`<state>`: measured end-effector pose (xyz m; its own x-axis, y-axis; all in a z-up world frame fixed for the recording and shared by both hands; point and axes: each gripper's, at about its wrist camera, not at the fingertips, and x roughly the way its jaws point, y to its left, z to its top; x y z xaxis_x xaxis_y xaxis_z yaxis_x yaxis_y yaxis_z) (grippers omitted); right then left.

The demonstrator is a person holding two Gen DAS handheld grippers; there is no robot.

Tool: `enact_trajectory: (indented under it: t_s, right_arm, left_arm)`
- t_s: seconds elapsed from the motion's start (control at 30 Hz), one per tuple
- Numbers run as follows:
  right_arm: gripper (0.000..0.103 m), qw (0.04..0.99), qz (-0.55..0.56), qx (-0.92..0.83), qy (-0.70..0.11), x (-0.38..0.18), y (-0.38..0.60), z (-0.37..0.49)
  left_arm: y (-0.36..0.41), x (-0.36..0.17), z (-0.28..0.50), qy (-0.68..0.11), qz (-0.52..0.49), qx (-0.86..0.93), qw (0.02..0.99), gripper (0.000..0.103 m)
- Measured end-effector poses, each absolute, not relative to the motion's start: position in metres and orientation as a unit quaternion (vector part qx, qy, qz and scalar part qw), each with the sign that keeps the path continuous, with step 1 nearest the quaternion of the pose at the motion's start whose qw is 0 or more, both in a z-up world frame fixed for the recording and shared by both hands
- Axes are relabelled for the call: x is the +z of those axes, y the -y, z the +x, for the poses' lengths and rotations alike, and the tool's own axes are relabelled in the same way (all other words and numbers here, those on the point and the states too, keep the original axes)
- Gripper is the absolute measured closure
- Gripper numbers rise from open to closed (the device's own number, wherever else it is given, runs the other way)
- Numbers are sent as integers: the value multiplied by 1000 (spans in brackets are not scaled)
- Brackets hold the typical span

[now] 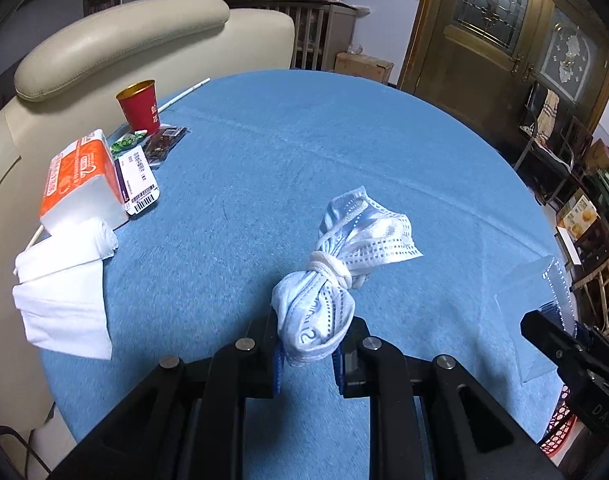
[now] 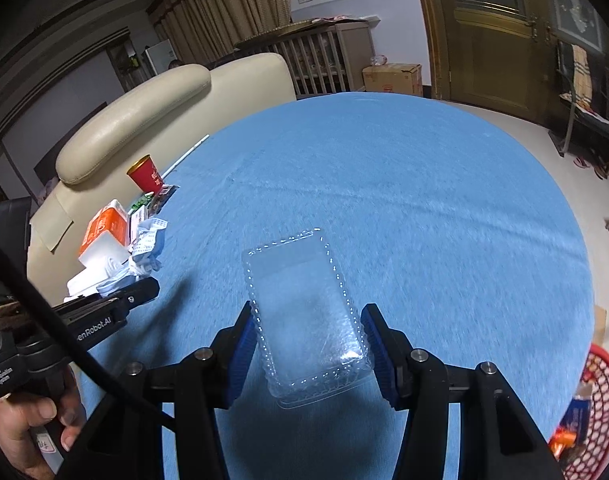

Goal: Collect trash
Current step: 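Lift and carry the white mask and clear plastic box over the red basket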

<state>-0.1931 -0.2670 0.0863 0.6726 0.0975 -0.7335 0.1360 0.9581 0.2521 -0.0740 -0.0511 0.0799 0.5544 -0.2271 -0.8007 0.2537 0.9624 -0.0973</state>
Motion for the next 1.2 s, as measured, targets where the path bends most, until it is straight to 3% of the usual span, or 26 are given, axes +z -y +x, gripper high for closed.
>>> enact_trajectory:
  t_s: [1.2]
  right_arm:
    - [48,904,210,-70,-367,88,324,-302]
  left_arm:
    - [128,95,-144,-421,91,-199,880,83]
